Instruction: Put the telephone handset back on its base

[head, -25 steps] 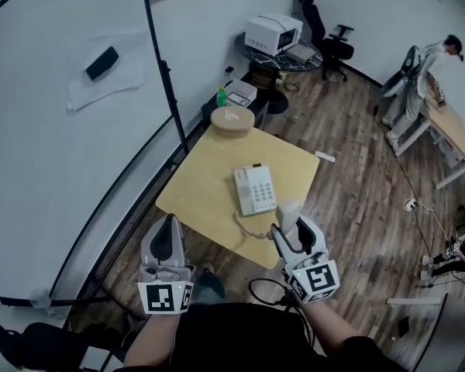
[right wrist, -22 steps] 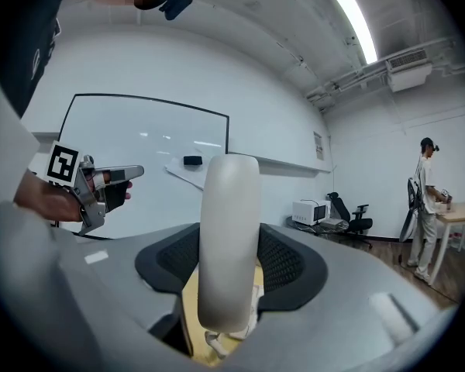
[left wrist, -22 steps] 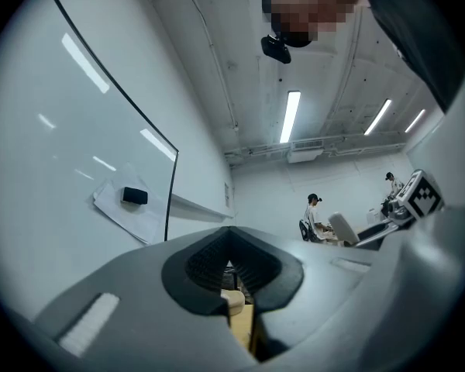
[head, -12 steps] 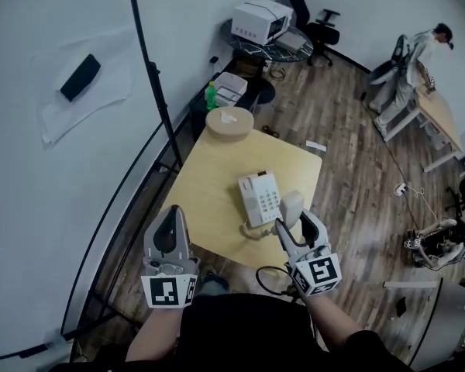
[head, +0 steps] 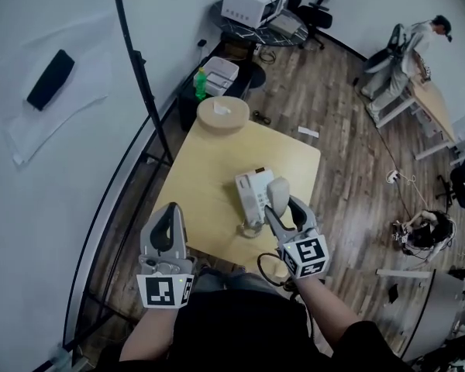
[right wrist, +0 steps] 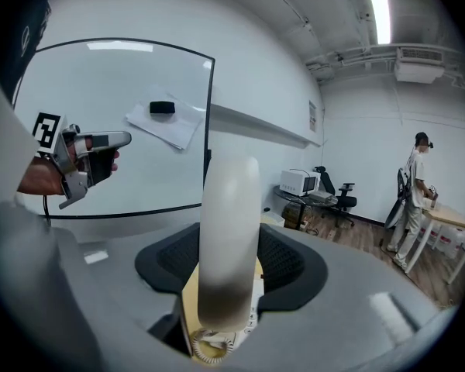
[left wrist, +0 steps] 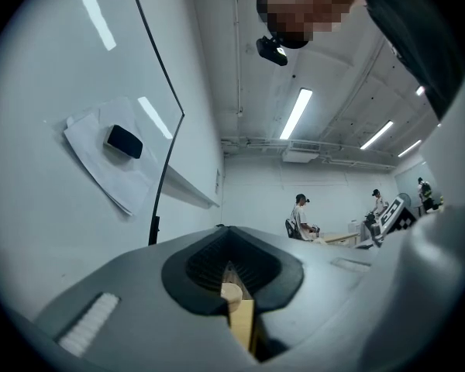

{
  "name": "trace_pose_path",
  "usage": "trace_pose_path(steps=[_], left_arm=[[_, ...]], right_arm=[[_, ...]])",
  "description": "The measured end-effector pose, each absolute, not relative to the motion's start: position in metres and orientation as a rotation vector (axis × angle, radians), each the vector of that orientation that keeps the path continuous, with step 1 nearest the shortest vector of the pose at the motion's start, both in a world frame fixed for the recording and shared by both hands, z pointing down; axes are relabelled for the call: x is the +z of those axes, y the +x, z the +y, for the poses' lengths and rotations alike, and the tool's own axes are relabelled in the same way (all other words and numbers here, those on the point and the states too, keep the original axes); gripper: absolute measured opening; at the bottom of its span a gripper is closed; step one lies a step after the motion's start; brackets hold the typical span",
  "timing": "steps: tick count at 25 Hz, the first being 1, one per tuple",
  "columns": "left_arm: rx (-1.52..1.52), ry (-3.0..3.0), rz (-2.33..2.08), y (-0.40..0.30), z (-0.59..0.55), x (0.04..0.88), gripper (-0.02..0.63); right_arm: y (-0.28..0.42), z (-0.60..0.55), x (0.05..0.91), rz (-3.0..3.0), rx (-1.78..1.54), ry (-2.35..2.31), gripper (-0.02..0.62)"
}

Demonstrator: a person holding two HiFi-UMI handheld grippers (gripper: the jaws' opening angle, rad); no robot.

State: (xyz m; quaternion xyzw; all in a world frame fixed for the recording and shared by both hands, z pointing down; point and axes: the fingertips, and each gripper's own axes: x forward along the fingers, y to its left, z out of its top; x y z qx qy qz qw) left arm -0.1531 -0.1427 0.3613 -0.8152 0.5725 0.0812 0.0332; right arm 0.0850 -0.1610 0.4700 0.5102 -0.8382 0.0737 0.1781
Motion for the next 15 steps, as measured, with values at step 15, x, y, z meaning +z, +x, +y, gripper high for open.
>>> trace_pose_path(steps=[15], left_arm=[[0.139, -2.516, 1.887, -0.144, -0.161, 0.409, 0.0]], right_arm=[[0.076, -0.248, 0.611, -2.207, 0.483, 1.301, 0.233]])
